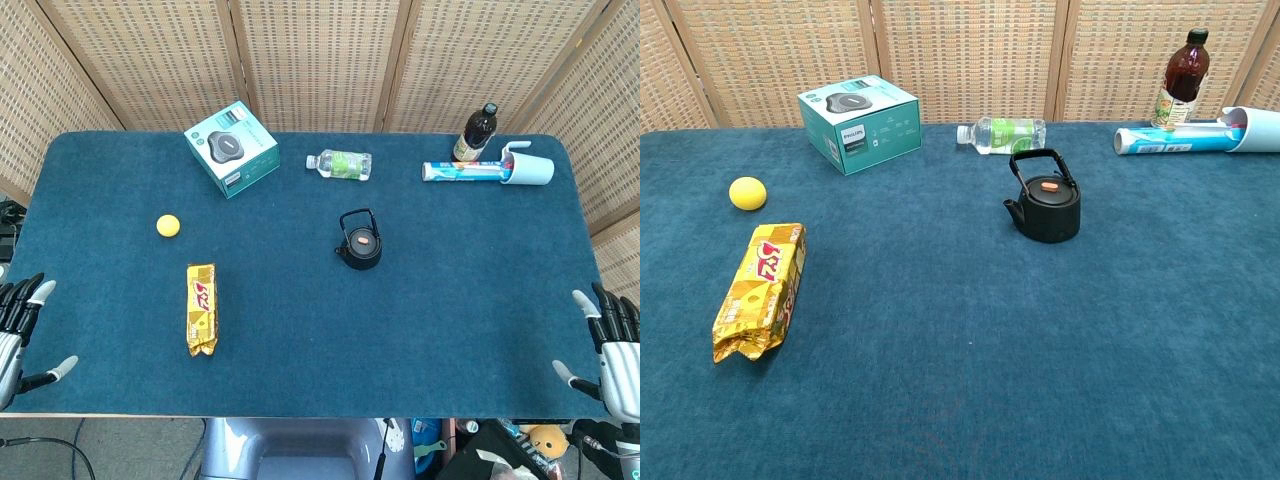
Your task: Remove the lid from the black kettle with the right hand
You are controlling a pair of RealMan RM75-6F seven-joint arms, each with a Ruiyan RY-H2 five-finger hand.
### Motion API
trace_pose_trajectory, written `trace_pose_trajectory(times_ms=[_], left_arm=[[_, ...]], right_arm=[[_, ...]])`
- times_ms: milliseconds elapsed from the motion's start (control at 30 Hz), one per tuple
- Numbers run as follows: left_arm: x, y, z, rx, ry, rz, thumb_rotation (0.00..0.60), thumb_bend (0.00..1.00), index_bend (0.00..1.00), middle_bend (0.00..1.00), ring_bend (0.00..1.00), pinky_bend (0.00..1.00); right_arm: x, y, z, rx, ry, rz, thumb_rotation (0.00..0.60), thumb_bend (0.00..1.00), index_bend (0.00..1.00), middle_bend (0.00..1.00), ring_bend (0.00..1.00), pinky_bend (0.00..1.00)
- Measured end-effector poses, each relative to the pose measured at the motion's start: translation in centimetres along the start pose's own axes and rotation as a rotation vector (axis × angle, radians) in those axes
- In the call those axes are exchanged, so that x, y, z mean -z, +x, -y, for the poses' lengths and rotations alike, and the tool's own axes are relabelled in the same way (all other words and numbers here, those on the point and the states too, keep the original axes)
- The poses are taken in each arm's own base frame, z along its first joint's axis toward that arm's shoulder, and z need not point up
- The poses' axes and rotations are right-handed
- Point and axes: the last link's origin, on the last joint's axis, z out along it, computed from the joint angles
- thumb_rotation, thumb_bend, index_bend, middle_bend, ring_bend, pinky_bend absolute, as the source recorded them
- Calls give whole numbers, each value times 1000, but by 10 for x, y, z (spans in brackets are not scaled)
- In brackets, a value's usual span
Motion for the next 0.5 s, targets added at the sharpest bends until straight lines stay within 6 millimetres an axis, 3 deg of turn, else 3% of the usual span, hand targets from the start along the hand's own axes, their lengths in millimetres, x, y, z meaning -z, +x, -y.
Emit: trace_pose_trajectory(times_ms=[300, 400, 500], left_arm=[[-2, -1, 0, -5, -4, -16, 600, 145, 0, 0, 0, 0], [-4, -2, 0, -7, -6, -19, 600, 145, 0, 0, 0, 0], [-7, -3, 0, -8, -3, -18, 600, 145, 0, 0, 0, 0]], right_arm=[[-6, -6, 5, 0, 28, 28, 600, 16, 0, 0, 0, 0], [-16, -9, 12, -19, 71, 55, 600, 66, 6, 0, 0, 0], [-36, -12, 21, -48, 123, 94, 600, 143, 102, 0, 0, 0]])
